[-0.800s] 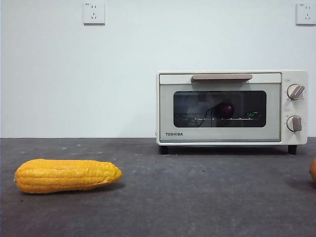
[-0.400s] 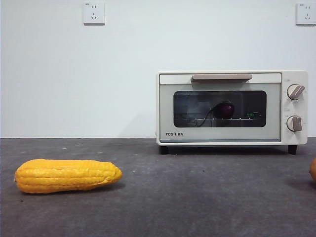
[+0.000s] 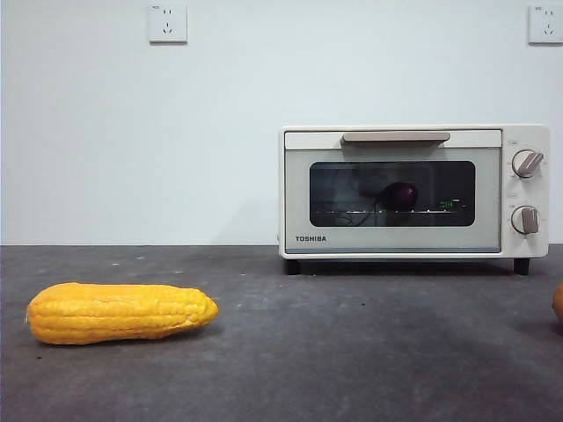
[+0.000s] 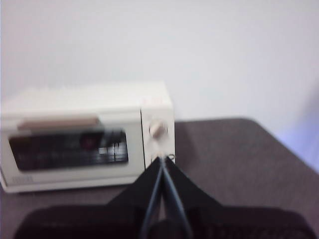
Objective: Take the eggplant from the table,put the eggplant in the oven
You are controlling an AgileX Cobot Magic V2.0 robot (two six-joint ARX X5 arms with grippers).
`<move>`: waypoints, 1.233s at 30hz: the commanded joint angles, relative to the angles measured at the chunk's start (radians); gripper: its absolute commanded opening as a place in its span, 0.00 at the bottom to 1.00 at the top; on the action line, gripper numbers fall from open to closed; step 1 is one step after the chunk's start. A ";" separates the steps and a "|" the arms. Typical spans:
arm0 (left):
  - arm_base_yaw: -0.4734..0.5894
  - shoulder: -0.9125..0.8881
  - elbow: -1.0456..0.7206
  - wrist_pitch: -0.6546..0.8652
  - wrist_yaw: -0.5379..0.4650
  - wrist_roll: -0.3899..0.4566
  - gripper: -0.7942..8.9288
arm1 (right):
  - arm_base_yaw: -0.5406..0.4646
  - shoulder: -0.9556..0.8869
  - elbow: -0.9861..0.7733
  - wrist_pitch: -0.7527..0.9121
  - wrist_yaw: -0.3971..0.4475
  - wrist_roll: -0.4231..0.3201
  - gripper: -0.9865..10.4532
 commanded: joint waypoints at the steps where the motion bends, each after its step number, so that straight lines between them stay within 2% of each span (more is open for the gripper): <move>1: 0.003 0.000 -0.008 0.006 0.000 -0.004 0.08 | 0.000 -0.029 -0.104 0.029 0.002 0.012 0.09; 7: 0.003 0.002 -0.008 0.006 0.000 -0.004 0.08 | 0.000 -0.029 -0.246 0.063 0.005 0.030 0.09; 16: 0.003 0.004 -0.008 0.006 0.000 -0.004 0.08 | 0.001 -0.029 -0.349 0.074 0.005 0.038 0.09; 29: 0.003 0.004 -0.008 0.006 0.000 -0.004 0.08 | 0.001 -0.029 -0.386 0.086 0.005 0.037 0.09; 32: 0.003 0.004 -0.008 0.006 0.000 -0.004 0.08 | 0.001 -0.029 -0.427 0.212 0.004 0.039 0.09; 37: 0.003 0.005 -0.008 0.006 0.000 -0.004 0.08 | 0.001 -0.029 -0.433 0.225 0.020 0.033 0.09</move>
